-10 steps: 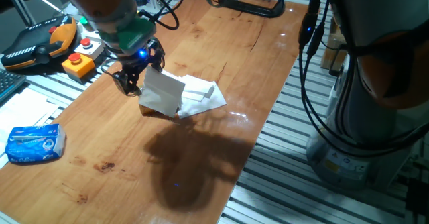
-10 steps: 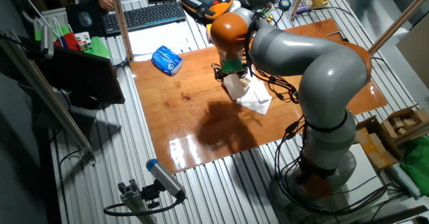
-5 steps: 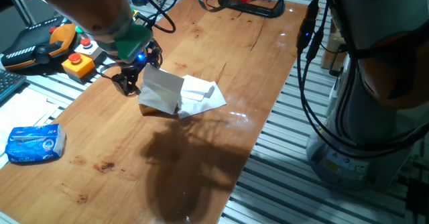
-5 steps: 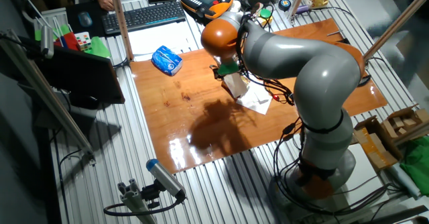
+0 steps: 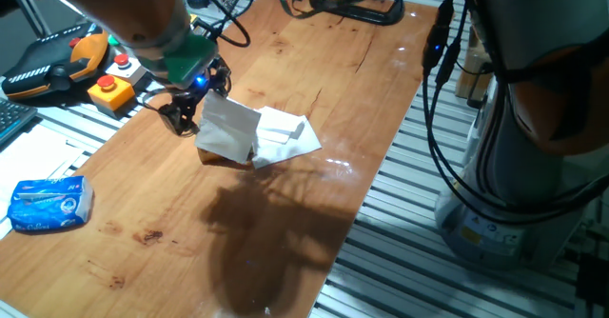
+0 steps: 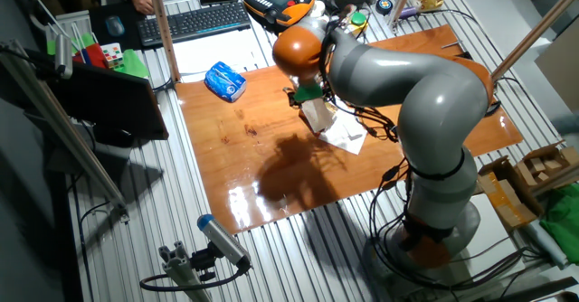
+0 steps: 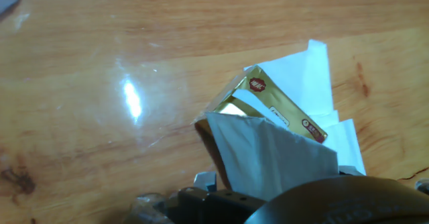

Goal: Pull out a napkin

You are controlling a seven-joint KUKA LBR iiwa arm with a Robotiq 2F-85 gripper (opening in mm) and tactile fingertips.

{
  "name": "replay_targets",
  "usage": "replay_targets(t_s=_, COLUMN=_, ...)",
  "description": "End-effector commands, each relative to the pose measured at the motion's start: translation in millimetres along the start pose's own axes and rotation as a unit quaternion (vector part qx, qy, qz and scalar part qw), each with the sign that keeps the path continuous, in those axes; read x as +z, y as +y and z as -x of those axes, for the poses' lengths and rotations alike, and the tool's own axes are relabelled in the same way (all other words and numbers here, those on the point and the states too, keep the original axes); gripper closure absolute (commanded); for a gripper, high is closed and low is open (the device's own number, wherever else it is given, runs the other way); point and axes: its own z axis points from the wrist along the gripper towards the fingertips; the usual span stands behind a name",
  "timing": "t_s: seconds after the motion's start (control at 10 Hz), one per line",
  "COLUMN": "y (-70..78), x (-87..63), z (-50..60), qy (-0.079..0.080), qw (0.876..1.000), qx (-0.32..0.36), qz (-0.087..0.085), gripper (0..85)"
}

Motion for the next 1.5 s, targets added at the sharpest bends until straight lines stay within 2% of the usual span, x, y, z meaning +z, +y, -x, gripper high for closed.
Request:
replay_targets(t_s=0.0, y=-3.7, x=-5.2, z=1.4, qy=0.006, qw=1.0, qx=-0.001, qz=-0.002, gripper=0.0)
replay_targets(t_s=0.1, y=-2.7, x=-6.2, z=0.3, qy=0.012, qw=1.0, qx=-0.001, qz=0.007, gripper=0.3)
replay_targets(t_s=0.2, y=2.1, x=3.8, z=0.3, qy=-0.002, qw=1.0, qx=0.008, qz=0.008, gripper=0.0)
replay_targets(t_s=0.3, y=-2.3, x=0.6, z=3.4, qy=0.004, qw=1.0, qx=0.004, qz=0.01, gripper=0.0)
replay_targets(t_s=0.4, y=0.0, x=-1.9, z=1.0, qy=0.011, qw=1.0, qx=0.006, qz=0.023, gripper=1.0)
replay_targets(t_s=0.5, y=2.5, x=-0.8, z=-4.4, qy=-0.003, qw=1.0, qx=0.015, qz=0.014, gripper=0.0)
replay_targets(t_s=0.6, y=-5.5, x=-15.2, z=-5.4, qy=0.01, qw=1.0, qx=0.012, qz=0.011, gripper=0.0)
replay_targets(t_s=0.7, y=-11.2, x=-19.7, z=-3.1, qy=0.03, qw=0.999, qx=0.007, qz=0.034, gripper=0.0)
replay_targets(t_s=0.8, y=-2.0, x=-5.4, z=-2.2, qy=0.022, qw=0.999, qx=0.01, qz=0.036, gripper=0.0)
replay_targets(t_s=0.9, y=6.1, x=7.9, z=-4.0, qy=0.005, qw=0.999, qx=0.016, qz=0.034, gripper=0.0)
replay_targets(t_s=1.0, y=7.3, x=9.4, z=-3.9, qy=0.007, qw=0.999, qx=0.016, qz=0.04, gripper=0.0)
replay_targets(t_s=1.3, y=5.4, x=4.2, z=-4.0, qy=0.041, qw=0.995, qx=0.033, qz=0.084, gripper=0.0)
replay_targets(t_s=1.4, y=5.1, x=2.1, z=-5.8, qy=0.047, qw=0.994, qx=0.037, qz=0.09, gripper=3.3)
